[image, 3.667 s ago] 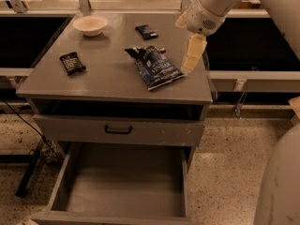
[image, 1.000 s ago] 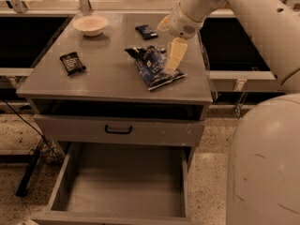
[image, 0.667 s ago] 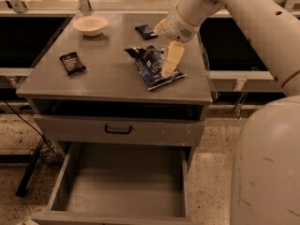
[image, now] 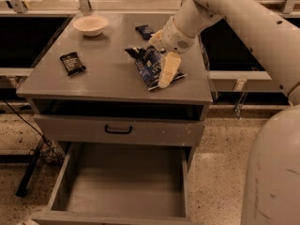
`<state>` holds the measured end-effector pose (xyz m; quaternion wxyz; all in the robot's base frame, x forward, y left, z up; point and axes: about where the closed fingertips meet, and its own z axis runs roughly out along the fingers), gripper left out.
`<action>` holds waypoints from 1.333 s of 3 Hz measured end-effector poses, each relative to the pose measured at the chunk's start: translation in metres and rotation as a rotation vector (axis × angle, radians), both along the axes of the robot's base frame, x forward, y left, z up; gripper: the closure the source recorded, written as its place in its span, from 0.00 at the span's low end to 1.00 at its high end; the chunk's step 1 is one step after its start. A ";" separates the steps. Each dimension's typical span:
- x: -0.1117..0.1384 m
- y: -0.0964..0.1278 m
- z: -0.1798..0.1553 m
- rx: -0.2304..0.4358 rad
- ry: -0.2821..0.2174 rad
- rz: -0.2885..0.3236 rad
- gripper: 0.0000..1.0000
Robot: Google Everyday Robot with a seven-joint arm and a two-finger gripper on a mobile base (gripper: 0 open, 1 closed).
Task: Place blue chip bag into middle drawer
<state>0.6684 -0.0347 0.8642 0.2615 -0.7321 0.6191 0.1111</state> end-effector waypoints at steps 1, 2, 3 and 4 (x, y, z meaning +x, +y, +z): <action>-0.008 0.004 -0.008 0.010 0.006 0.014 0.02; -0.008 0.004 -0.008 0.010 0.006 0.014 0.26; -0.008 0.004 -0.008 0.010 0.006 0.014 0.48; -0.008 0.004 -0.008 0.010 0.006 0.014 0.72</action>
Offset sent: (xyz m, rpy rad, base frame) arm -0.0074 0.0029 -0.0064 0.0095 0.0038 0.0119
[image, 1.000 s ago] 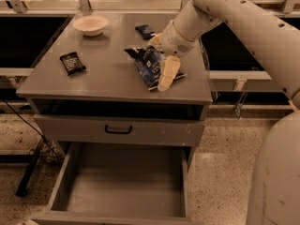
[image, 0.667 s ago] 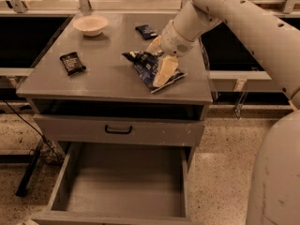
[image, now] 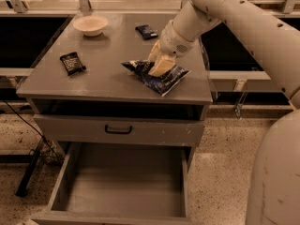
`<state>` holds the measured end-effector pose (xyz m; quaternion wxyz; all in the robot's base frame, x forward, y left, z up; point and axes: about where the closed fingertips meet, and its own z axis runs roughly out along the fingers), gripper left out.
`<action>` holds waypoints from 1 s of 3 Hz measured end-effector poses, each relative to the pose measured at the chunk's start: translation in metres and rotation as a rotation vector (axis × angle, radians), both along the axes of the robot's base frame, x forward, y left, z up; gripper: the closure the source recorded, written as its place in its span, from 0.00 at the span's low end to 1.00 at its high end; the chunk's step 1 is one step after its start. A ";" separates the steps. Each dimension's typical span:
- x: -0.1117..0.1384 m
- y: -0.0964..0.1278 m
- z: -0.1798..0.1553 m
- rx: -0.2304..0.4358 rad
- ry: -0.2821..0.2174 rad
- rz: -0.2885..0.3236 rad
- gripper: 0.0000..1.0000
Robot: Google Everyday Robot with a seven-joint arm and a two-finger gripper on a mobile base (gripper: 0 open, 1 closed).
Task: Place blue chip bag into middle drawer
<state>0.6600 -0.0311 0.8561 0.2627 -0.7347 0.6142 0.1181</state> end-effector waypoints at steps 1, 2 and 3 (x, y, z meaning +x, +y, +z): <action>0.000 0.000 0.000 0.000 0.000 0.000 0.94; 0.000 0.000 0.000 0.000 0.000 0.000 1.00; 0.000 0.000 0.000 0.000 0.000 0.000 1.00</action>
Offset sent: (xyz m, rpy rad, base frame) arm 0.0000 0.0000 0.0000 0.0000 0.0000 0.0000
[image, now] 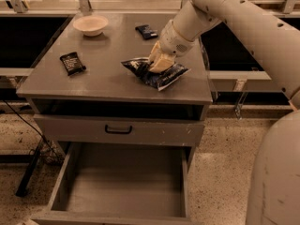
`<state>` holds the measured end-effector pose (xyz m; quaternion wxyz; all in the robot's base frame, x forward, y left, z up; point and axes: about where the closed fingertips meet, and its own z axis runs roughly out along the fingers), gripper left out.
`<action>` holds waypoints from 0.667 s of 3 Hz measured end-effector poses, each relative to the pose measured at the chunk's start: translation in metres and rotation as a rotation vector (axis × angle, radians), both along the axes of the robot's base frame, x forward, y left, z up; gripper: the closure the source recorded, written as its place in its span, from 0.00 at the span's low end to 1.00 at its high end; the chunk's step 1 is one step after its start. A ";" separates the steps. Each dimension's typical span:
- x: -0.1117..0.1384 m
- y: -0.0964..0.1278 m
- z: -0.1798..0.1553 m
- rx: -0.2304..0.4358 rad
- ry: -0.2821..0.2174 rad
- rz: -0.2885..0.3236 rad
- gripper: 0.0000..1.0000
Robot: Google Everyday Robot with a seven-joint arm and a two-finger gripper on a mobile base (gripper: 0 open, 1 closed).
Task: Place blue chip bag into middle drawer
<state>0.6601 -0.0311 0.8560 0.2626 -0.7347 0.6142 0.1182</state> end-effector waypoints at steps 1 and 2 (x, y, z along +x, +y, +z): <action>-0.005 0.004 0.016 -0.025 -0.057 -0.002 1.00; -0.018 0.009 0.045 -0.063 -0.149 -0.005 1.00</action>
Offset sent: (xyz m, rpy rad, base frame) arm -0.0392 0.0115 0.0921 -0.1136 -0.2766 -0.0156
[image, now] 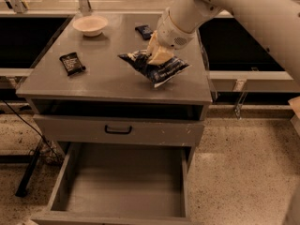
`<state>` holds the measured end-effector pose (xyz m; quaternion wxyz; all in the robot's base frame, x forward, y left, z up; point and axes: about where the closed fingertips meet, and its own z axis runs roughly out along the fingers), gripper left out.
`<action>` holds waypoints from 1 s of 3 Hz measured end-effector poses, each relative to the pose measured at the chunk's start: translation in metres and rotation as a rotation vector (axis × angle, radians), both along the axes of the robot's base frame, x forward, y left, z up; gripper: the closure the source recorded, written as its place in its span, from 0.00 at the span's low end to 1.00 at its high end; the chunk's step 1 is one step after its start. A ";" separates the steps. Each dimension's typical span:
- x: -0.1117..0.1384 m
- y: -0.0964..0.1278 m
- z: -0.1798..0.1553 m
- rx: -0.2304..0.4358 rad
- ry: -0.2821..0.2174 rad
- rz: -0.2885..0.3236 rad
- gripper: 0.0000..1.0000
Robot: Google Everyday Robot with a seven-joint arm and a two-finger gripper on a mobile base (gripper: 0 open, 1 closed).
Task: Place blue chip bag into middle drawer
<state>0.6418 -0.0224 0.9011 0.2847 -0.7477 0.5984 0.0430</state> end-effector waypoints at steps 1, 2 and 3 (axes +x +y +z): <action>-0.026 0.004 0.034 -0.025 -0.114 0.006 1.00; -0.071 0.005 0.066 -0.029 -0.226 0.019 1.00; -0.106 -0.004 0.078 -0.022 -0.289 0.020 1.00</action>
Offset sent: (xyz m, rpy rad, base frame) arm -0.1003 -0.0005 0.0899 -0.0387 -0.3044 0.0109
